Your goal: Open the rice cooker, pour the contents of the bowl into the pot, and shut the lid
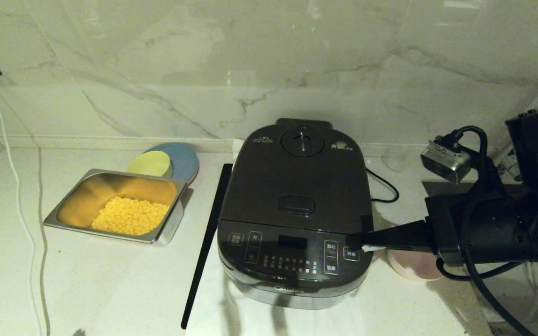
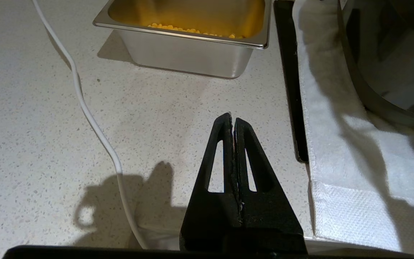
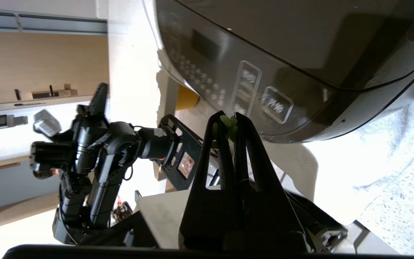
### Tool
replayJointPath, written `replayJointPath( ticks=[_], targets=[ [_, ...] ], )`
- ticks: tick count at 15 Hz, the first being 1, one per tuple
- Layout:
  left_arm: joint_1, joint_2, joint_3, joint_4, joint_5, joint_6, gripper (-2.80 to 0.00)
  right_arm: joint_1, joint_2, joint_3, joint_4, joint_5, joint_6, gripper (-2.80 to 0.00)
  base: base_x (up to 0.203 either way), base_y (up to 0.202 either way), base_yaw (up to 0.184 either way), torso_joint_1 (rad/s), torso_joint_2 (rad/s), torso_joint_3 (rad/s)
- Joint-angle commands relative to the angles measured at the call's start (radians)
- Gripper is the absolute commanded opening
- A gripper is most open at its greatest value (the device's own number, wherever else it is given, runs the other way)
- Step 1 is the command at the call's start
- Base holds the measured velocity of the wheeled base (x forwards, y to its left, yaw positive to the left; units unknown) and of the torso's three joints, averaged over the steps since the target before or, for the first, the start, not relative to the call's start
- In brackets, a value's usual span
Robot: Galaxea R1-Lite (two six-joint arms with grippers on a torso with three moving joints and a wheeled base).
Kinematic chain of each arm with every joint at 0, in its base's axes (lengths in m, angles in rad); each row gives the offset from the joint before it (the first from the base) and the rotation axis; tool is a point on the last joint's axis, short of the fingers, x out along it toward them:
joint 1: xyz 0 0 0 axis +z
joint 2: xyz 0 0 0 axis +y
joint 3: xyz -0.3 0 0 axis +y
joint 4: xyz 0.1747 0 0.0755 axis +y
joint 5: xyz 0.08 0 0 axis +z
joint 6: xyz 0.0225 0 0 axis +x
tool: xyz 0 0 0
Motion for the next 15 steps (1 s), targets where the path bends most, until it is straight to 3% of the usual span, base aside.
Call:
replayJointPath(
  ticks=[1, 15],
  targets=[
    [0.0, -0.001, 0.009, 0.0, 0.0, 0.001, -2.8, 0.0, -0.029, 0.0, -0.001, 0.004, 0.004, -2.8, 0.0, 0.0, 0.0, 0.0, 0.0, 0.0],
    [0.0, -0.001, 0.009, 0.0, 0.0, -0.001, -2.8, -0.025, -0.075, -0.019, 0.001, -0.001, -0.002, -2.8, 0.0, 0.0, 0.0, 0.0, 0.0, 0.0]
  ],
)
